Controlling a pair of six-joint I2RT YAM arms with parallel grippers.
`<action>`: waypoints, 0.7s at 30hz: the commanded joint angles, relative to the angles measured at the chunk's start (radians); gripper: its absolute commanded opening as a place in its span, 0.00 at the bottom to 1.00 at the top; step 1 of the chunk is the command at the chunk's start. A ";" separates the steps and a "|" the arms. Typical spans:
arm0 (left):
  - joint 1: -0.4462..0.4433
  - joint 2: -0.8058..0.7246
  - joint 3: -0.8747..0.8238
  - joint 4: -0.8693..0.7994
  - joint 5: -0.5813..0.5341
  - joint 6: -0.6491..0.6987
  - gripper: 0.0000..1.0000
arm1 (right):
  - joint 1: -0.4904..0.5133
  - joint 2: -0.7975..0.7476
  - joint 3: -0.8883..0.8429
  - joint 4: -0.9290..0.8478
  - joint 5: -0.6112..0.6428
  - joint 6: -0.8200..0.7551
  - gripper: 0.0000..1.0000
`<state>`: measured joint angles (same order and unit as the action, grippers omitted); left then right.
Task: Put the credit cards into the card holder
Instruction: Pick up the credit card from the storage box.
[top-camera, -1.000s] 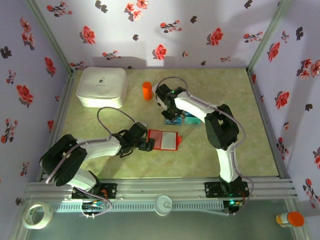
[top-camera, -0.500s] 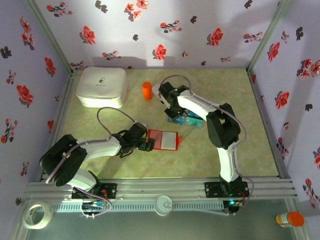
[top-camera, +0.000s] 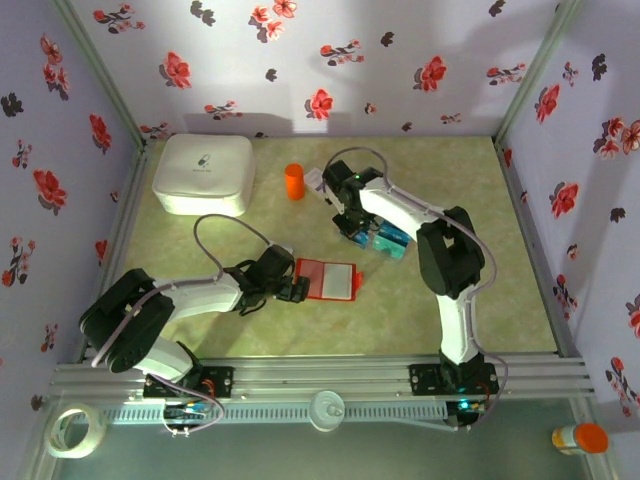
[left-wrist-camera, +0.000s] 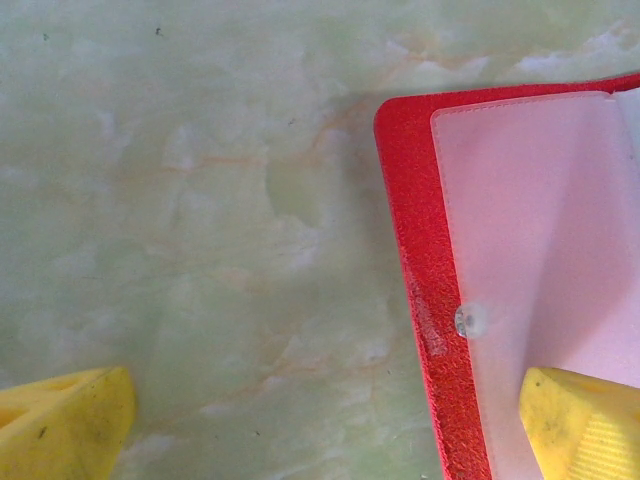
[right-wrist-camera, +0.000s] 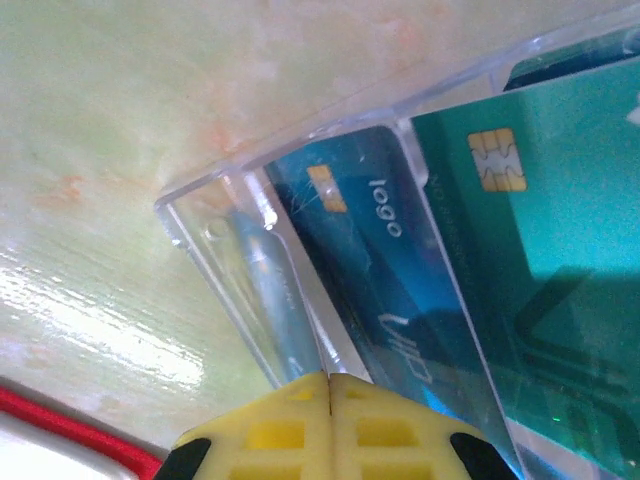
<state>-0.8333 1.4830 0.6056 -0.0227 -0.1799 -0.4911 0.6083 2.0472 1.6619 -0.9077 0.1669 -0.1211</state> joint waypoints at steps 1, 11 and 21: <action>0.003 0.016 -0.024 -0.005 -0.018 -0.015 1.00 | -0.005 -0.055 0.016 -0.033 -0.042 -0.008 0.00; 0.003 0.012 -0.019 -0.008 -0.015 -0.018 1.00 | -0.006 -0.098 0.031 -0.059 -0.077 -0.016 0.00; 0.003 0.002 -0.031 -0.005 -0.015 -0.028 1.00 | -0.005 -0.077 0.006 -0.050 -0.088 -0.008 0.00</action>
<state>-0.8333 1.4818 0.6010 -0.0151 -0.1806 -0.4953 0.6083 1.9774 1.6680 -0.9325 0.1005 -0.1238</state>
